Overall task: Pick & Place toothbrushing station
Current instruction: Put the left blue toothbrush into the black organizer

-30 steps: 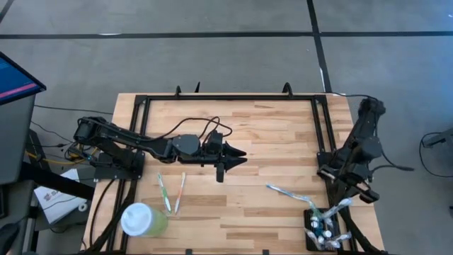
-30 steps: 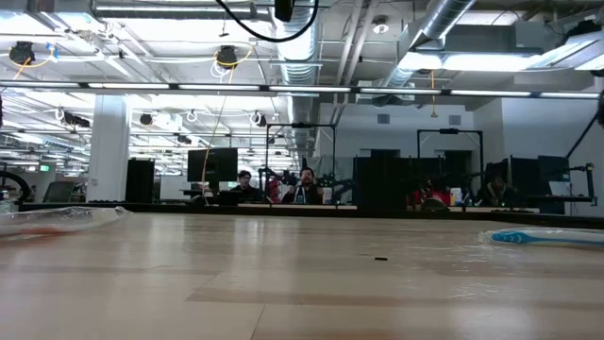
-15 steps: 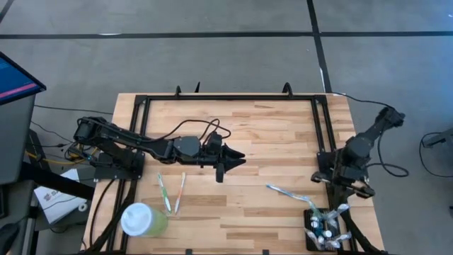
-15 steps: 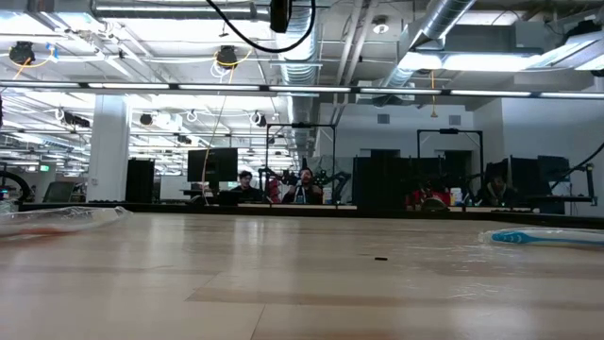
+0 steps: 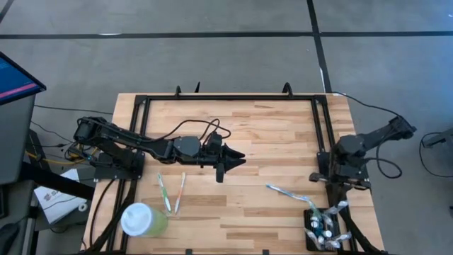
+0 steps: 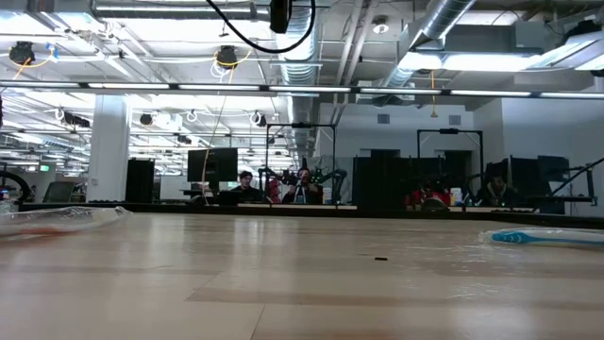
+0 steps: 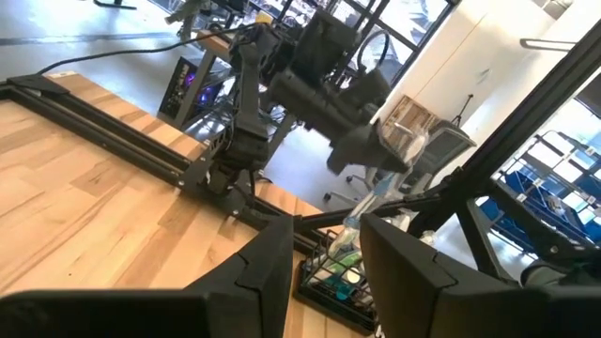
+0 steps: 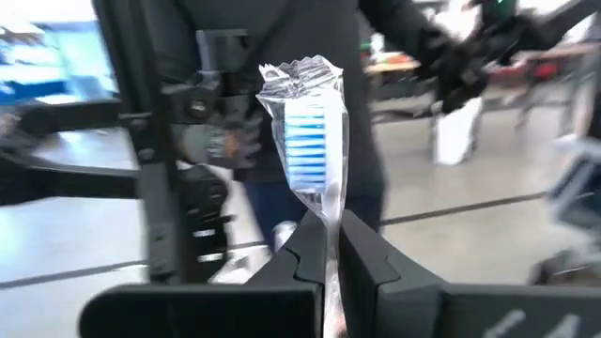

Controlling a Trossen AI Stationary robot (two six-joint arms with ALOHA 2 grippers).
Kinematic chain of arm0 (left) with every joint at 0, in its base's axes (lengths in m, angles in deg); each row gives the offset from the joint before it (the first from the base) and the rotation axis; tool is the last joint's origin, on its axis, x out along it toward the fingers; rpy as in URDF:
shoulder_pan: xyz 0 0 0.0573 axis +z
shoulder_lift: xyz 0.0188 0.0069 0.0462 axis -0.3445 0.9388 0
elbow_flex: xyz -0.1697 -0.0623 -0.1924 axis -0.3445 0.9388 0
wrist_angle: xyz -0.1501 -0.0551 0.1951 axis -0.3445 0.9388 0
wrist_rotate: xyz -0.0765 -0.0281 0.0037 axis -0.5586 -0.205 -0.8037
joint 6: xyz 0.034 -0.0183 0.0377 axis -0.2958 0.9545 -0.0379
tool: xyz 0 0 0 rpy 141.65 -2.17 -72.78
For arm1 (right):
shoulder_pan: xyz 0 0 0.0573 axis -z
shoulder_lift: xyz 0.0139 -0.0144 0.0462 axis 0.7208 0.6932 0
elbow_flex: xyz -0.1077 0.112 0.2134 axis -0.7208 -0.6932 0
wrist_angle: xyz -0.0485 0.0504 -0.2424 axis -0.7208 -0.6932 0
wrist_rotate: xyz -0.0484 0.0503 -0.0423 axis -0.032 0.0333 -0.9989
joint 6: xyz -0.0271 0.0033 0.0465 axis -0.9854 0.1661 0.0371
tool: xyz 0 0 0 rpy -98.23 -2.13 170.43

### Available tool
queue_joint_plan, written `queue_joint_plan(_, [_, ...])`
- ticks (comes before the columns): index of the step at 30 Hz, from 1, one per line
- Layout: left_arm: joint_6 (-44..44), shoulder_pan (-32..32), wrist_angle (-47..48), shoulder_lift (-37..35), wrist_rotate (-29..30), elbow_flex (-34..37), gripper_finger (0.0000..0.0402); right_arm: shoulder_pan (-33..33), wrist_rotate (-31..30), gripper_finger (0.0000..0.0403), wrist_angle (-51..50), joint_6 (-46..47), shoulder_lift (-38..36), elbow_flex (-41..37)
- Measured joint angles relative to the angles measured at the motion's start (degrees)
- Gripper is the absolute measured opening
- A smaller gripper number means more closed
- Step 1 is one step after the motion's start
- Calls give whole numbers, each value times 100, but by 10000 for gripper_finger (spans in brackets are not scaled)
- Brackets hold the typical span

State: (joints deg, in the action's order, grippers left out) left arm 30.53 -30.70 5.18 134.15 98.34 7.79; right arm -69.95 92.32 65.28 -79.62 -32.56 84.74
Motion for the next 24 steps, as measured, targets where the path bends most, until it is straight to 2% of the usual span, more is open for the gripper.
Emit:
queue_joint_plan(4, [0,0,0,0,-4,1,121,-45,134,1,312,290,-128,-437])
queue_joint_plan(10, [2,0,0,0,-15,1,121,-75,111,1,1647,717,-315,-977])
queue_joint_plan(24, [129,0,5,0,-9,1,121,-80,-34,1,815,15,-344,-996])
